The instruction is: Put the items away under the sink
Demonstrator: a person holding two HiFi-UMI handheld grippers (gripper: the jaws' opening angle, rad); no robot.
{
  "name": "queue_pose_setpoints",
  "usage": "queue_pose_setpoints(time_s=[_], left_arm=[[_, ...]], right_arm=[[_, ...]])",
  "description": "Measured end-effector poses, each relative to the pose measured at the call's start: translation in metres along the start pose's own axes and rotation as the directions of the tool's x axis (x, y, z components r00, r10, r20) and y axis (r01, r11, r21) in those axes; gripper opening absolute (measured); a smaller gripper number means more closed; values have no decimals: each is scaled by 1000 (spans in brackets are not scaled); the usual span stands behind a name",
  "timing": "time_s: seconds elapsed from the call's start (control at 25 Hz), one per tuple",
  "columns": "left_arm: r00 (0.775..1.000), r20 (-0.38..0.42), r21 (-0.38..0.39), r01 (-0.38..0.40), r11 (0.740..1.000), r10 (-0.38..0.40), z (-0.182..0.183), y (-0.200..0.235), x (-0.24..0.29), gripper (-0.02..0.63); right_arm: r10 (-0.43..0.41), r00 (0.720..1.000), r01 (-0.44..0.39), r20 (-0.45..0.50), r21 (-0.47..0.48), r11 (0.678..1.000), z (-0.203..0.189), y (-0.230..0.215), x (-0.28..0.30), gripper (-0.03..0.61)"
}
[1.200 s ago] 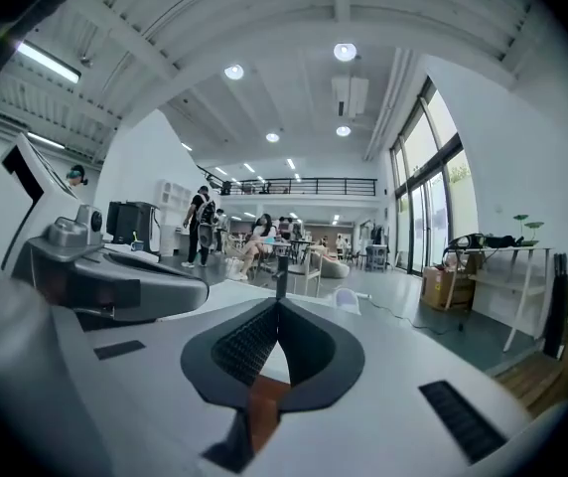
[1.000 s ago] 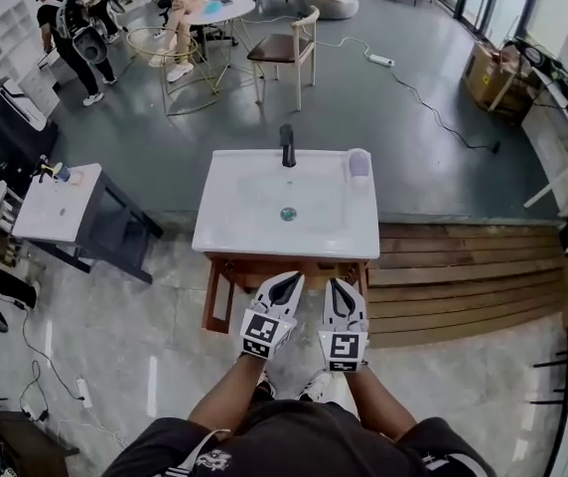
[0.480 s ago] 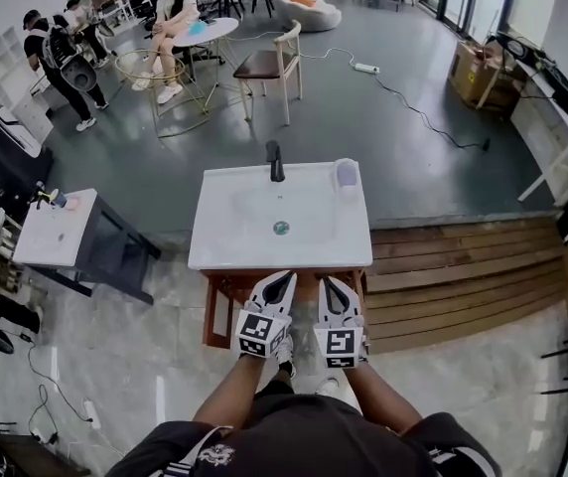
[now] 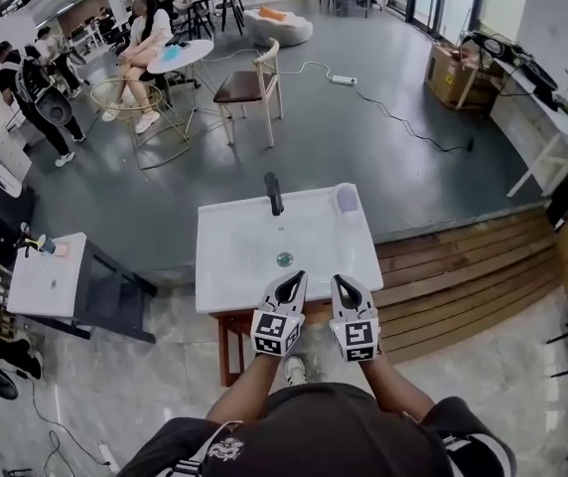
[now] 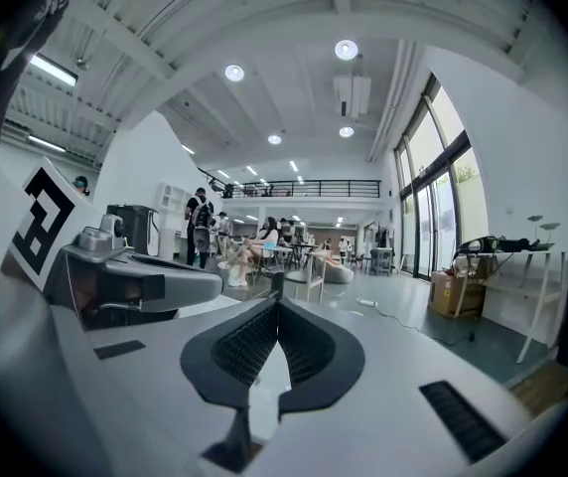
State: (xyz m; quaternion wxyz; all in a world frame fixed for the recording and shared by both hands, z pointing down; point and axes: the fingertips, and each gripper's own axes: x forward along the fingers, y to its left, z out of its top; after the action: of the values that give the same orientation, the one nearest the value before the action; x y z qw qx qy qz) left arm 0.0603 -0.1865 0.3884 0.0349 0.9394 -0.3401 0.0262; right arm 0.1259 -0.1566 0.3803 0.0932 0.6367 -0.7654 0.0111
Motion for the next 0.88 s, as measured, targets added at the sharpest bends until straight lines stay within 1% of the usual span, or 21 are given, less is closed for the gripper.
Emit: queue_pose_setpoints(time_s=[0.04, 0.16, 0.24, 0.32, 0.44, 0.64, 0.72, 0.88], left_arm=[[1000, 3, 0, 13, 1000, -13, 3, 4, 4, -2], [999, 15, -3, 47, 999, -47, 11, 15, 15, -2], [998, 15, -3, 69, 998, -69, 12, 23, 18, -2], [996, 20, 2, 88, 996, -88, 13, 31, 20, -2], [995, 25, 14, 99, 995, -100, 16, 41, 23, -2], [995, 16, 2, 100, 995, -100, 15, 62, 29, -2], [995, 13, -10, 101, 995, -101, 13, 67, 34, -2], [995, -4, 17, 98, 995, -98, 10, 71, 51, -2]], right_arm=[[-10, 1000, 10, -2, 20, 1000, 0, -3, 7, 23], [-47, 999, 47, -6, 129, 991, 1, -13, 24, 23], [-75, 997, 75, -3, 163, 984, 5, -13, 34, 24], [-96, 995, 96, -6, 155, 983, 6, -13, 43, 23], [-122, 992, 123, -15, 120, 985, 7, -20, 50, 23], [-135, 990, 133, 36, 72, 989, 14, -29, 54, 23], [-135, 991, 133, 21, 74, 988, 8, -31, 60, 23], [-144, 990, 144, -13, 75, 987, 0, -46, 71, 23]])
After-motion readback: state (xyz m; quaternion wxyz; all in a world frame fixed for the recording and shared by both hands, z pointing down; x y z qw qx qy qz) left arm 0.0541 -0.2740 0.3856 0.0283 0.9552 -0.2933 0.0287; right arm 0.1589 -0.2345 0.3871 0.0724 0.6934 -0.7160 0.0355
